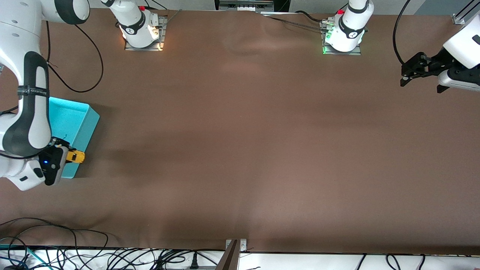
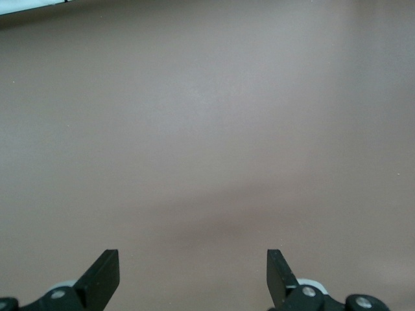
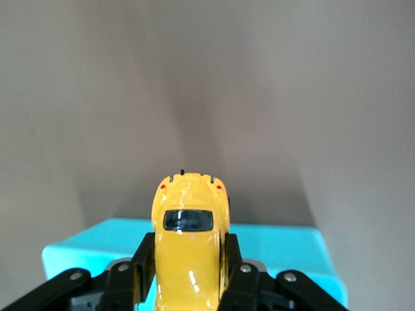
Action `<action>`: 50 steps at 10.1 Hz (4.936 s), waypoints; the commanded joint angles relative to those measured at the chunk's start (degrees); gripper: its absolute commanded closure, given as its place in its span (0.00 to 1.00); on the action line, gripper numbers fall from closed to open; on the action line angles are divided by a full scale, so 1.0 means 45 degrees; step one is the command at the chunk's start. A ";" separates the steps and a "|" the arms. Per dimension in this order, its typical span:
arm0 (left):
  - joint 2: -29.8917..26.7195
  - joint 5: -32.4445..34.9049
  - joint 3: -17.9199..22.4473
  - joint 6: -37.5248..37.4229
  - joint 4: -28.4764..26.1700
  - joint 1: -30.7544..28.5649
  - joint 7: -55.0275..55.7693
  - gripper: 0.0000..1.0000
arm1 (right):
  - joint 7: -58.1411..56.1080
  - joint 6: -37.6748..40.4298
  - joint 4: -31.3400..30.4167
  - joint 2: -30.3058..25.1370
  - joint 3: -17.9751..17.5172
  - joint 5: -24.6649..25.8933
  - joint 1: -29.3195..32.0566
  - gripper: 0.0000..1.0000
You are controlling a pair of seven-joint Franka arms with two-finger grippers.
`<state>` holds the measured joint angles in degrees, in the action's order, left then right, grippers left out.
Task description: Wind up and store yellow beetle car
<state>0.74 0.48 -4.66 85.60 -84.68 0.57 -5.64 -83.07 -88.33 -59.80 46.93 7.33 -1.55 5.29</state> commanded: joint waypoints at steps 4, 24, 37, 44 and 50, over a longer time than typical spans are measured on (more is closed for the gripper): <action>0.0226 0.0343 -0.0058 -0.0116 0.0477 0.0089 0.0160 0.00 | -0.1886 0.0158 -0.0303 0.0020 0.0442 0.0148 0.1090 1.00; 0.0187 0.0246 -0.0039 -0.0116 0.0496 0.0069 0.0179 0.00 | -0.4488 -0.3497 -0.3196 0.0215 0.0325 -0.0222 0.2517 0.43; 0.0187 0.0206 0.0020 -0.0116 0.0477 0.0030 0.0160 0.00 | 0.1766 -0.0412 -0.2649 -0.2828 0.0227 -0.1180 0.1678 0.00; 0.0187 0.0245 0.0000 -0.0116 0.0477 0.0030 0.0179 0.00 | 1.0656 0.0136 -0.2669 -0.5094 0.0149 -0.0945 -0.0293 0.00; 0.0187 0.0245 0.0000 -0.0116 0.0477 0.0030 0.0160 0.00 | 1.6091 0.1070 -0.2727 -0.6443 0.0149 -0.0906 -0.1838 0.00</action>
<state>0.93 0.48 -4.58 85.60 -84.17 0.53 -5.64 -14.81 -85.37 -70.75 20.64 7.98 -5.91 -2.43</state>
